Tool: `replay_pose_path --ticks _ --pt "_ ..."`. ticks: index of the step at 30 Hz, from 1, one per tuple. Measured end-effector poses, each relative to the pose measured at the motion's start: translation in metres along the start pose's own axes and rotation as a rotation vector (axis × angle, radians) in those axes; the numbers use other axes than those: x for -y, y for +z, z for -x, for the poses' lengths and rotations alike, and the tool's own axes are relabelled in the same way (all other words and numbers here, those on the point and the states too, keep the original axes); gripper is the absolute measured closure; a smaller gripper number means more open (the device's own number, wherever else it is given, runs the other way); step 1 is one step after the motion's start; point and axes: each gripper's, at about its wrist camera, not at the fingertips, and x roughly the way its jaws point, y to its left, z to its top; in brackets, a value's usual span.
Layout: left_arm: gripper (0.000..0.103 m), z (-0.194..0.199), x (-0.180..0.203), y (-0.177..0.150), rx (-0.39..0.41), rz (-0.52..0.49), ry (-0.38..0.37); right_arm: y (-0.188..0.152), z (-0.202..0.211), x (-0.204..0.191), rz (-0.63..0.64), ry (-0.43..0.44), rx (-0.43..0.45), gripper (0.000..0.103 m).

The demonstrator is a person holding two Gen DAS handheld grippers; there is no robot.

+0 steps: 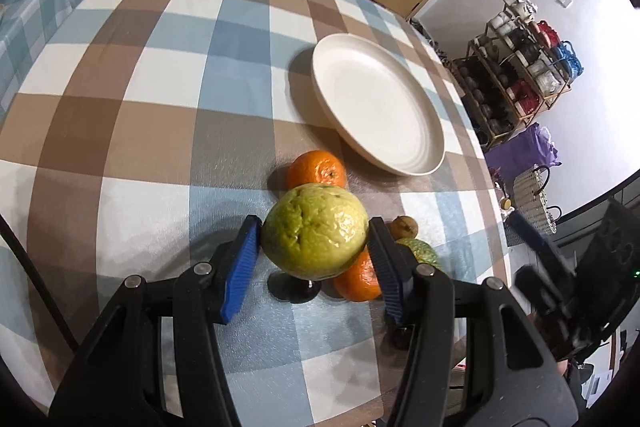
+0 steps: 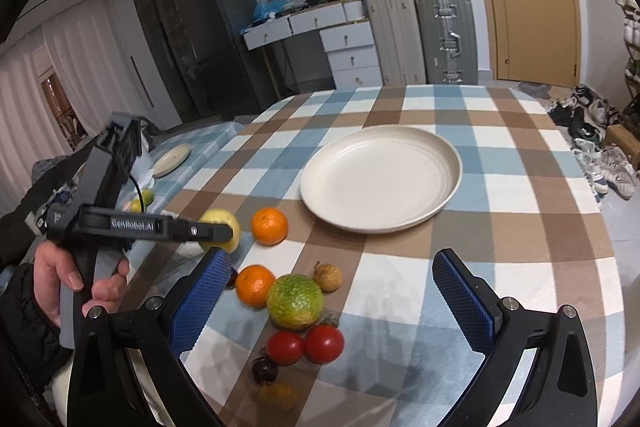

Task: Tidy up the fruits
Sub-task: 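Grasp the green mottled citrus with the right gripper while the left gripper lifts the grapefruit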

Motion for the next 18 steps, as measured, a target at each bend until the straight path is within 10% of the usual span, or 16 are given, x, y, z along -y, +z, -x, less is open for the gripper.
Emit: replay_pose_path --ticks 18 --pt "0.052 0.023 0.004 -0.002 0.041 -0.03 -0.06 -0.017 -0.052 -0.012 -0.007 0.062 -0.182 0.008"
